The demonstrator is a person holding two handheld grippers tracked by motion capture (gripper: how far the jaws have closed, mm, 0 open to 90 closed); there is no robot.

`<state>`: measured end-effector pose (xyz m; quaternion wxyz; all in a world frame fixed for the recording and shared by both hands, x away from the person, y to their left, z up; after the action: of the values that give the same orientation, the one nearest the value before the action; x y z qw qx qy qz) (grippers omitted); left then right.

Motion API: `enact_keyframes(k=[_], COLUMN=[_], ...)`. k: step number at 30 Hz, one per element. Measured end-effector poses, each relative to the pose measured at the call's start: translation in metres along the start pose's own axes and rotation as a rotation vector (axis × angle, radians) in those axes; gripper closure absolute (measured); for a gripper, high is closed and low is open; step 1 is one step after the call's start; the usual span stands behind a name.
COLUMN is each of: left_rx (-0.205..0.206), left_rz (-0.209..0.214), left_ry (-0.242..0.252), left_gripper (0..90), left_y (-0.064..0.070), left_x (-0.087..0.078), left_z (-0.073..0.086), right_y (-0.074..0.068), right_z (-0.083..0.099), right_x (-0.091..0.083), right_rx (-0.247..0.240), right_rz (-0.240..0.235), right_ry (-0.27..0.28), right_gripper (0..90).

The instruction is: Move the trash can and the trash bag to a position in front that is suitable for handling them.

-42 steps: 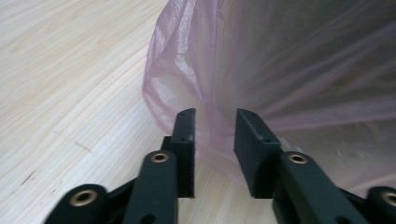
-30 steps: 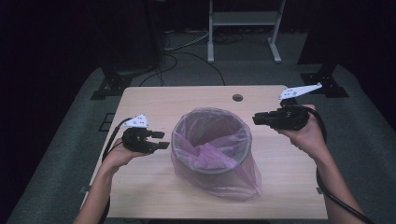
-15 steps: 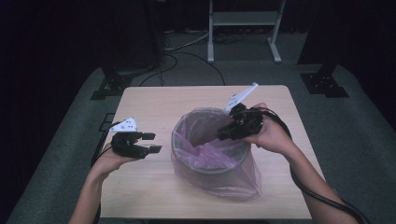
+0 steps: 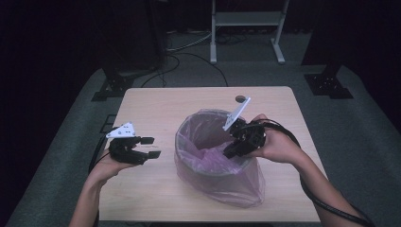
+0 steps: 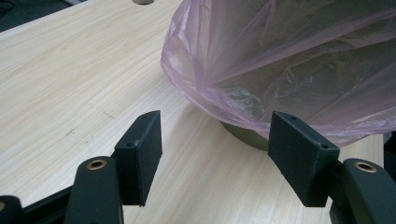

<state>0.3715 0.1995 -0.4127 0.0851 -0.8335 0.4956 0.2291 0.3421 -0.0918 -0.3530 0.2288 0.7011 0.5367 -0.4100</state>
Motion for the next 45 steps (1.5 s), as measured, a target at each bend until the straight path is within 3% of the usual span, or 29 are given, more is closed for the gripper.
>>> enact_keyframes(k=[2, 5, 13, 18, 20, 25, 30, 37, 45], left_rx=[-0.002, 0.005, 0.005, 0.000, -0.003, -0.007, -0.012, -0.022, -0.034], left_rz=[0.000, 0.004, 0.001, -0.002, -0.003, -0.007, -0.015, -0.034, -0.040], left_ry=[-0.001, -0.001, 0.000, 0.004, 0.006, 0.009, 0.006, 0.013, 0.010], left_gripper=[33.6, 33.5, 30.6, 29.6, 29.3, 27.3, 24.4, 19.2, 18.3], left_y=[0.000, 0.002, 0.002, 0.001, 0.001, 0.001, -0.001, -0.004, -0.006], left_x=[0.001, 0.001, -0.001, -0.003, -0.004, -0.006, -0.007, -0.009, -0.010], left_z=[-0.001, -0.002, -0.003, -0.001, -0.001, -0.002, -0.002, -0.002, -0.004], right_y=[0.002, -0.006, -0.043, -0.057, -0.058, -0.040, -0.013, 0.027, 0.052], right_z=[-0.009, -0.020, -0.025, -0.025, -0.026, -0.030, -0.035, -0.041, -0.039], right_x=[-0.006, -0.006, 0.012, 0.014, 0.014, 0.007, 0.005, -0.001, -0.019], right_rx=[0.016, -0.002, -0.090, -0.123, -0.128, -0.077, -0.013, 0.071, 0.122], right_rz=[0.024, 0.026, -0.031, -0.068, -0.061, -0.042, -0.011, 0.009, 0.042], right_ry=[0.065, 0.121, 0.096, 0.090, 0.097, 0.145, 0.179, 0.279, 0.392], right_gripper=[78.9, 78.9, 78.5, 78.1, 77.7, 74.4, 69.1, 58.7, 49.2])
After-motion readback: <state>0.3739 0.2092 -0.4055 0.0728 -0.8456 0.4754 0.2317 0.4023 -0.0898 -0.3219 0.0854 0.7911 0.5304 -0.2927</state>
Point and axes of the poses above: each handheld gripper's, and its own axes: x roughly forward along the jaws, z roughly out of its underside, y roughly to its right, the point moved 7 cm from there along x, roughly forward along the jaws, and after that the axes turned 5 degrees about y, right-handed, at the moved point
